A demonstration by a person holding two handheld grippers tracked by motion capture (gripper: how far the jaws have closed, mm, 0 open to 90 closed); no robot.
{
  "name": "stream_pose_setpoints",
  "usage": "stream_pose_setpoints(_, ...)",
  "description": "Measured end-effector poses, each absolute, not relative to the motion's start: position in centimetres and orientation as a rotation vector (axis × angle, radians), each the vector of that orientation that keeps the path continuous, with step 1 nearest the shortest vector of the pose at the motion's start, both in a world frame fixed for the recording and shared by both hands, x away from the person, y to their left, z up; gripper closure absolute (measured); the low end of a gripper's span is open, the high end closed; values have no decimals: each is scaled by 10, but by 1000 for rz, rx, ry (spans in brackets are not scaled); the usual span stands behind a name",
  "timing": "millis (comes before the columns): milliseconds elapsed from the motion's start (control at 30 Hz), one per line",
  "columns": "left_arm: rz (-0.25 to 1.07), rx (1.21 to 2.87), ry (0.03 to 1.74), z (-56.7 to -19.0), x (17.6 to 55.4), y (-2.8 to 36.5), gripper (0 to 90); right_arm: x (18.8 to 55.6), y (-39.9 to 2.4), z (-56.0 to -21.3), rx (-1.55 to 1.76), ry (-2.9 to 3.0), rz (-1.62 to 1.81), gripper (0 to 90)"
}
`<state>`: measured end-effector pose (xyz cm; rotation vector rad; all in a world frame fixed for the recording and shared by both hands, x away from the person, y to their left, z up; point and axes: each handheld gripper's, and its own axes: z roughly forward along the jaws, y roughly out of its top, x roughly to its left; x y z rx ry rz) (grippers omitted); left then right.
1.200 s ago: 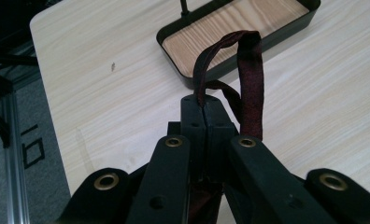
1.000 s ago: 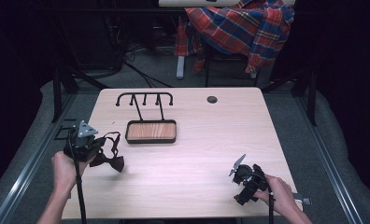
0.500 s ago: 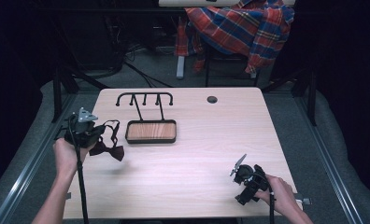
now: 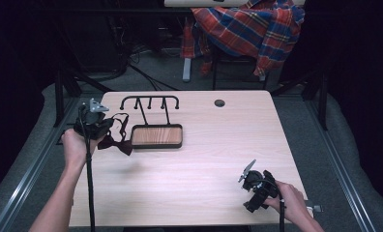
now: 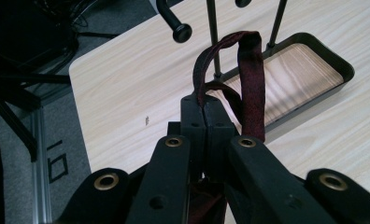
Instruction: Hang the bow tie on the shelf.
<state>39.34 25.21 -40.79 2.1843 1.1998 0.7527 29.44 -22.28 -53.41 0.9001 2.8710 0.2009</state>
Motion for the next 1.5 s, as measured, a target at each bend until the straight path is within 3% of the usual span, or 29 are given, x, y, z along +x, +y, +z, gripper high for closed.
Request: stream_pose_setpoints(1500, 839, 2204, 1185, -382, 427, 237, 888, 294, -224, -538, 902, 2878, 173, 115)
